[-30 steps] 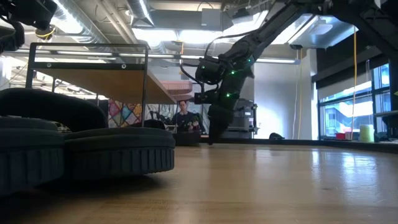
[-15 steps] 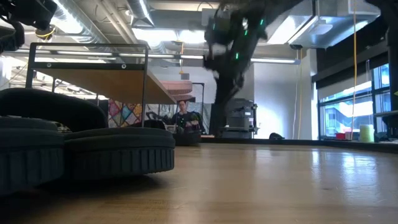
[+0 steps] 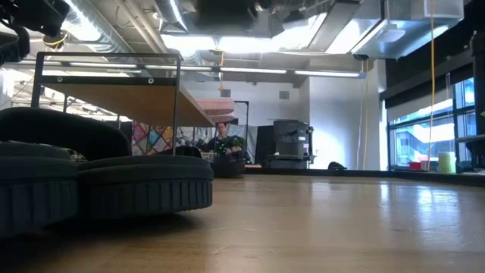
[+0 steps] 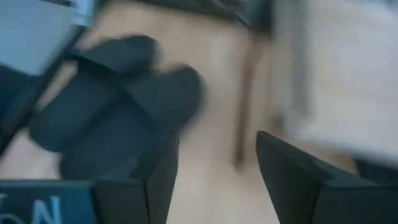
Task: Pick and place slides into the shelf
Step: Put the top black slide under the shelf
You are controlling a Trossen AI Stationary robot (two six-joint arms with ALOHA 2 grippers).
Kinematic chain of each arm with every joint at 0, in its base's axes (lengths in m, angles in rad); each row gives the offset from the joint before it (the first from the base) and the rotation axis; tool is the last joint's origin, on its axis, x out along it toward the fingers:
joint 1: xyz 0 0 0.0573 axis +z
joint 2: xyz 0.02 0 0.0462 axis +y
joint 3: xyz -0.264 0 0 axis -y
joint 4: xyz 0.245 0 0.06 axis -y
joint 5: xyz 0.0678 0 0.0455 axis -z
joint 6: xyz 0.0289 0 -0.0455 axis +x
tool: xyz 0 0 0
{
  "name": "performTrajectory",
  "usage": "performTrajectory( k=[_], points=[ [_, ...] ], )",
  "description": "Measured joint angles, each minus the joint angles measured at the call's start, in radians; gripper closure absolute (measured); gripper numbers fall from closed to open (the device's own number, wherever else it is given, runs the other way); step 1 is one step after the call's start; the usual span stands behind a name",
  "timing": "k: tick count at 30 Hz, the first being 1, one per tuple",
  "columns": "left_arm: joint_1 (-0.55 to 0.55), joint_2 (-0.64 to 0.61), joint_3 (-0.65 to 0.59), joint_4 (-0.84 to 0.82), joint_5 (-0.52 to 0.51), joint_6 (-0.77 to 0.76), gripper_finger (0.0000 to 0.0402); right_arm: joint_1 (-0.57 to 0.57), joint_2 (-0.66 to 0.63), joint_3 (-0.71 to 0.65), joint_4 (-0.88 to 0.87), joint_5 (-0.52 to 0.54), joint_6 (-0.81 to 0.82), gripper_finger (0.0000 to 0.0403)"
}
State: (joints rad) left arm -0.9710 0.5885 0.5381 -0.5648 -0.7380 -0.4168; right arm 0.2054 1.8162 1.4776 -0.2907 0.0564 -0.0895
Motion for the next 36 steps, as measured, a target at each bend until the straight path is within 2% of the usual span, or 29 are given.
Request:
performTrajectory(
  k=[5, 10, 13, 19, 25, 30, 36],
  points=[
    [0.0, 0.0, 0.0, 0.0, 0.0, 0.0, 0.0185, 0.092, 0.07, 0.0, 0.263, 0.002, -0.165, 0.0189],
    [0.0, 0.0, 0.0, 0.0, 0.0, 0.0, 0.0185, 0.114, 0.154, -0.001, 0.383, 0.002, -0.226, 0.0189],
    [0.0, 0.0, 0.0, 0.0, 0.0, 0.0, 0.0185, 0.109, 0.193, -0.001, 0.41, 0.003, -0.214, 0.0189],
    [0.0, 0.0, 0.0, 0.0, 0.0, 0.001, 0.0185, 0.106, 0.284, -0.001, 0.46, 0.021, -0.091, 0.0189],
    [0.0, 0.0, 0.0, 0.0, -0.001, 0.002, 0.0185, 0.115, 0.409, -0.001, 0.579, 0.11, -0.241, 0.0189],
    [0.0, 0.0, 0.0, 0.0, -0.004, 0.002, 0.0185, 0.127, 0.449, -0.001, 0.589, 0.251, -0.313, 0.0189],
    [0.0, 0.0, 0.0, 0.0, -0.004, 0.002, 0.0185, 0.127, 0.471, -0.001, 0.59, 0.272, -0.357, 0.0189]
  ],
)
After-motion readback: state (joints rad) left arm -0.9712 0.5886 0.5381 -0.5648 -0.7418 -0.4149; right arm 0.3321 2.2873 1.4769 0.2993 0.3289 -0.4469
